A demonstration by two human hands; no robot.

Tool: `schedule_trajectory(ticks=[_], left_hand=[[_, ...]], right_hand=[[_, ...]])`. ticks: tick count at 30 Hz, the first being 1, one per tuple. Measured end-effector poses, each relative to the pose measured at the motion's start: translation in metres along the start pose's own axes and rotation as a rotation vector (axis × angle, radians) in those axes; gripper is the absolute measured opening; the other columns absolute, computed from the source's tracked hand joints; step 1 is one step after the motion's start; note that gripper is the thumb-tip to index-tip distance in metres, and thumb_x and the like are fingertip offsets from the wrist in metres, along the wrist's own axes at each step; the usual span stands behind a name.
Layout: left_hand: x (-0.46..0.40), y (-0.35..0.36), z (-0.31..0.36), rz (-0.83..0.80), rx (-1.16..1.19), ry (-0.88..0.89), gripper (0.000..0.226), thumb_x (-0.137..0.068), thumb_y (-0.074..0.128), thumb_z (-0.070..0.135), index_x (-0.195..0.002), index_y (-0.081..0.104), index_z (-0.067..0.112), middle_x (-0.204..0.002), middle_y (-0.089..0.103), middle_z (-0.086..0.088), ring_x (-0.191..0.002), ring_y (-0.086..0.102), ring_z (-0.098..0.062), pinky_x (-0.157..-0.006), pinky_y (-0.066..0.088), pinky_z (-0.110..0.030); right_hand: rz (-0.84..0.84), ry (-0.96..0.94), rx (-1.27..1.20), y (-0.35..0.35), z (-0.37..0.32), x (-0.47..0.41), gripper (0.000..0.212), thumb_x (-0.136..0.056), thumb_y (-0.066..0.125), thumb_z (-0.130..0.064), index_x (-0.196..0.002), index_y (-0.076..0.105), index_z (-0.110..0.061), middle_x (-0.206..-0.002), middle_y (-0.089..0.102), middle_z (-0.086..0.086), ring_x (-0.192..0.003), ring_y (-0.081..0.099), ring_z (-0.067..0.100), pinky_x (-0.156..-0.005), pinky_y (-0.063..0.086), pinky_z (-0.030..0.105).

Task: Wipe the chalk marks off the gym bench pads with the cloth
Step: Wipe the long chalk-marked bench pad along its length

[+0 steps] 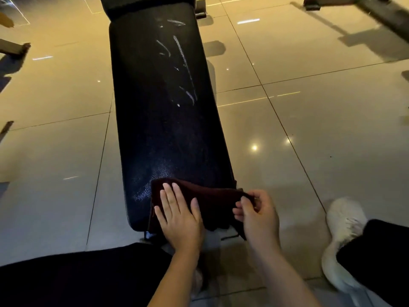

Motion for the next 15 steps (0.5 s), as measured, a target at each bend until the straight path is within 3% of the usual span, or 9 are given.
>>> schedule_trajectory(ticks=[3,7,11,15], left_hand=[[-0.020,-0.001,0.010,0.034,-0.043,0.048,0.063,-0.099,0.020,0.043,-0.150,0.021,0.005,-0.157,0.020,-0.012,-0.145,0.022,-0.027,-0.117,0.009,-0.045],[-0.095,-0.013,0.048,-0.021,-0.140,0.277,0.061,-0.095,-0.001,0.050,-0.148,-0.008,0.021,-0.158,-0.012,0.002,-0.147,-0.009,-0.015,-0.118,-0.010,-0.038],[-0.153,-0.019,0.089,0.004,-0.221,0.405,0.060,-0.093,-0.004,0.051,-0.147,-0.012,0.024,-0.156,-0.016,0.006,-0.144,-0.016,-0.008,-0.118,-0.010,-0.038],[-0.151,-0.019,0.091,0.016,-0.238,0.407,0.060,-0.095,0.000,0.052,-0.148,-0.011,0.026,-0.154,-0.018,0.007,-0.143,-0.018,-0.007,-0.119,-0.010,-0.040]], right_hand=[[0.071,0.064,-0.133,-0.002,0.012,-0.014,0.016,-0.097,0.053,-0.008,-0.092,0.058,-0.022,-0.084,0.068,0.004,-0.072,0.068,0.010,-0.069,0.055,0.026],[0.075,0.093,-0.256,-0.004,0.016,-0.038,0.015,-0.097,0.055,-0.008,-0.091,0.058,-0.021,-0.081,0.069,0.003,-0.074,0.069,0.014,-0.069,0.055,0.025],[0.080,0.072,-0.366,0.008,0.004,-0.070,0.016,-0.098,0.052,-0.008,-0.091,0.054,-0.021,-0.075,0.067,0.004,-0.067,0.068,0.014,-0.063,0.057,0.023],[0.151,0.083,-0.437,0.002,-0.005,-0.096,0.015,-0.100,0.051,-0.009,-0.094,0.052,-0.024,-0.071,0.066,0.004,-0.064,0.068,0.016,-0.060,0.056,0.025]])
Point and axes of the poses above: each hand's wrist, its own x-axis away from the middle knuckle, its own y-axis out of the palm, z = x × y, the point moved 6 cm from there along -x, towards the middle knuckle
